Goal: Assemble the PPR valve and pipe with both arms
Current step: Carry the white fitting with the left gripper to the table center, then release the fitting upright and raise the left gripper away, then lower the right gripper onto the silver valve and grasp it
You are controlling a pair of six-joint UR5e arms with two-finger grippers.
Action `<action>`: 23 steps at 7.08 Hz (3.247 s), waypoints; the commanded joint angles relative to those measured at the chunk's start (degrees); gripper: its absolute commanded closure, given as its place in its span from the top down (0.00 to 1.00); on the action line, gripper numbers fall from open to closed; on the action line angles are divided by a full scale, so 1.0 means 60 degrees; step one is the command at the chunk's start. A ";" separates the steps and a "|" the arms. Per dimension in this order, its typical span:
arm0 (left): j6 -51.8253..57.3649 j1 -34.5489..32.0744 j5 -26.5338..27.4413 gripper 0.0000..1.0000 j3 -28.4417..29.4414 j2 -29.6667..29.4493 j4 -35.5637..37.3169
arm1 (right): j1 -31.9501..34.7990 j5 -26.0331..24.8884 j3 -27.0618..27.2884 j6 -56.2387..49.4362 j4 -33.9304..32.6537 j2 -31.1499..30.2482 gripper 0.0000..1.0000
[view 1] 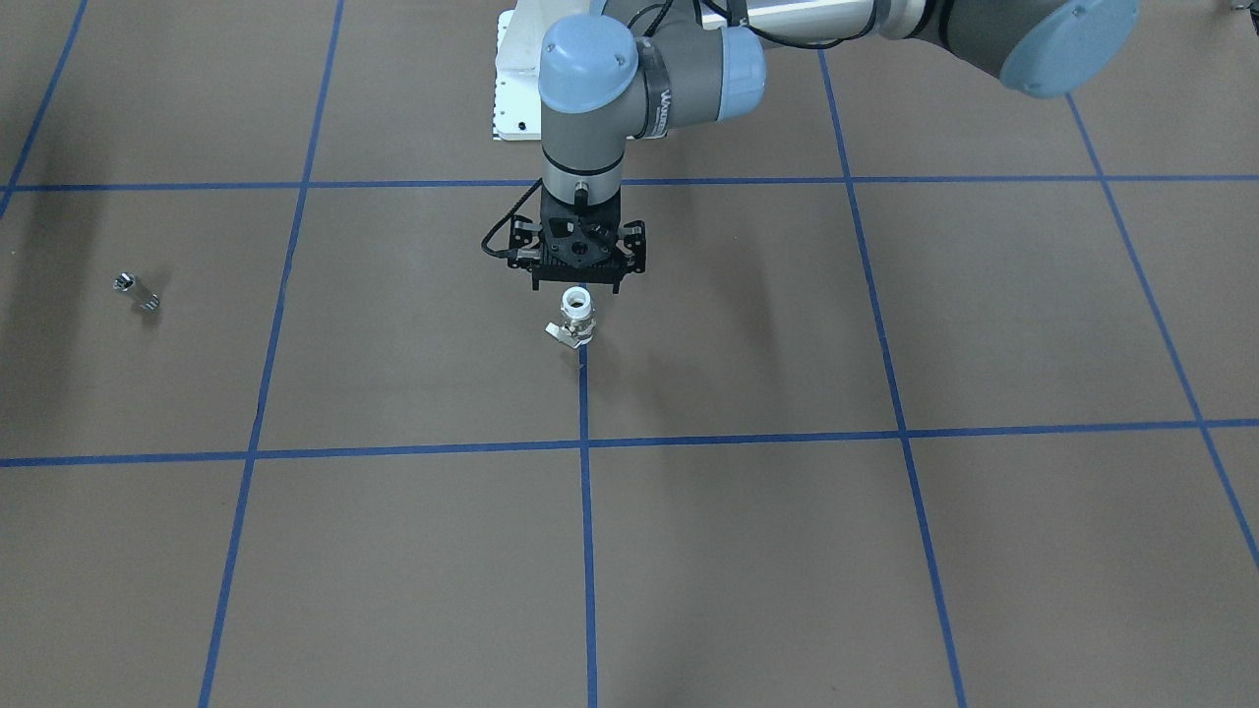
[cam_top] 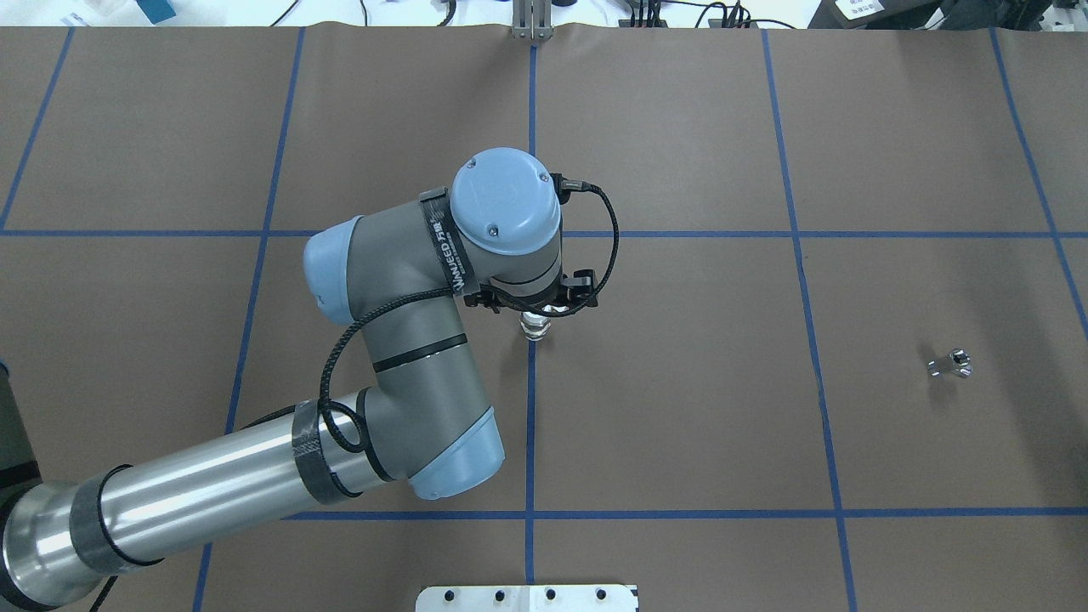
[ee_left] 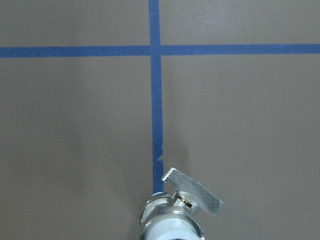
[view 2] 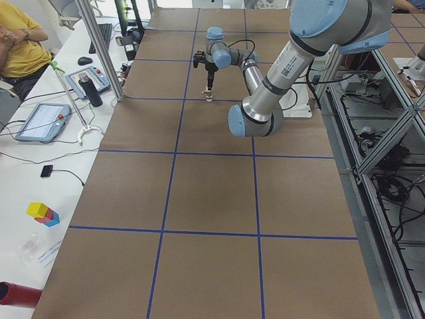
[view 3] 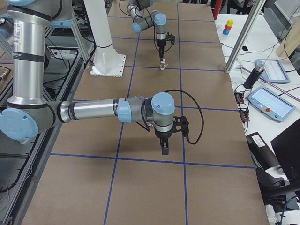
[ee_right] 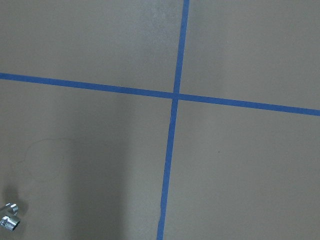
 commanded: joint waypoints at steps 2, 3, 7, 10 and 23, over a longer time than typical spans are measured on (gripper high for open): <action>0.2699 -0.1026 -0.0033 1.00 -0.4229 0.2038 0.2683 | -0.0121 0.0586 0.0257 0.0042 0.0211 0.0051 1.00; 0.3696 -0.1669 -0.0526 1.00 -0.4996 0.2801 0.2790 | -0.0136 0.0880 0.0287 0.0114 0.0518 -0.0021 1.00; 1.0820 -0.6788 -0.3788 1.00 -0.5504 0.6257 0.2762 | -0.2049 0.0856 0.1414 0.4382 0.1702 -0.0196 1.00; 1.4331 -0.9620 -0.4530 1.00 -0.4378 0.7960 0.2645 | -0.3559 -0.0460 0.1518 0.6541 0.3358 -0.0840 1.00; 1.4459 -1.0099 -0.4296 1.00 -0.3832 0.9223 0.1401 | -0.7211 -0.2896 0.0361 0.9681 0.6468 -0.1399 0.67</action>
